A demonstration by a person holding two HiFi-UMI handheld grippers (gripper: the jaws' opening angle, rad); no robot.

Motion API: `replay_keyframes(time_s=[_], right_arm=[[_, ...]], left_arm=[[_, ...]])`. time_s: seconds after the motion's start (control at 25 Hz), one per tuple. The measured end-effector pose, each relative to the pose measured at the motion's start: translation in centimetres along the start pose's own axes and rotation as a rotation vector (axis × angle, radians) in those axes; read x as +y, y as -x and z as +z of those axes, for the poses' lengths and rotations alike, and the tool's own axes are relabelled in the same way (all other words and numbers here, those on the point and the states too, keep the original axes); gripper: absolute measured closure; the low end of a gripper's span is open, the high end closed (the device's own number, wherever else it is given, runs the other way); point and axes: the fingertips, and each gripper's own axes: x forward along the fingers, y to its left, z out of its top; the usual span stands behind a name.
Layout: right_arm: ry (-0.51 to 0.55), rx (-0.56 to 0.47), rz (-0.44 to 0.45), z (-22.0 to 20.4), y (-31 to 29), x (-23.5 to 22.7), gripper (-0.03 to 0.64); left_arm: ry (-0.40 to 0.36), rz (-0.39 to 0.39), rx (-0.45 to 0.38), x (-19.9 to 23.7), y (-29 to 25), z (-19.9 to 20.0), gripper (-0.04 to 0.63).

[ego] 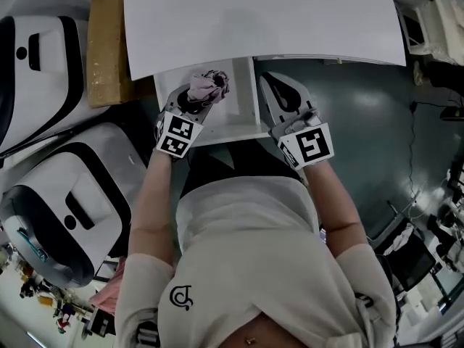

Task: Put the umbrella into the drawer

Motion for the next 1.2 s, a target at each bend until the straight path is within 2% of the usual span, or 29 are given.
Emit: replay_keyframes(time_s=[0.24,0.4,0.64,1.2], right_arm=[[-0.013,0.080,0.043,-4.0,-2.2,-0.6,0.611],[-0.044,0.113,0.088,-5.8,-2.8,-0.1,0.611],[-0.078,0.160,0.080,-8.6,-2.8,-1.1,0.611],[-0.120,0.200,0.042,-11.8,-2.1,-3.4,0.611]], left_arm=[[0.048,-0.092,0.156,0.0,-5.7,-4.9,0.356],[0.074,-0.121,0.238,0.0,-8.4,-7.0,0.356],[0.080,-0.159,0.362,-0.1,-11.8,-10.4,0.354],[0.102,-0.140,0.434,-0.6,-14.3,-13.6,0.351]])
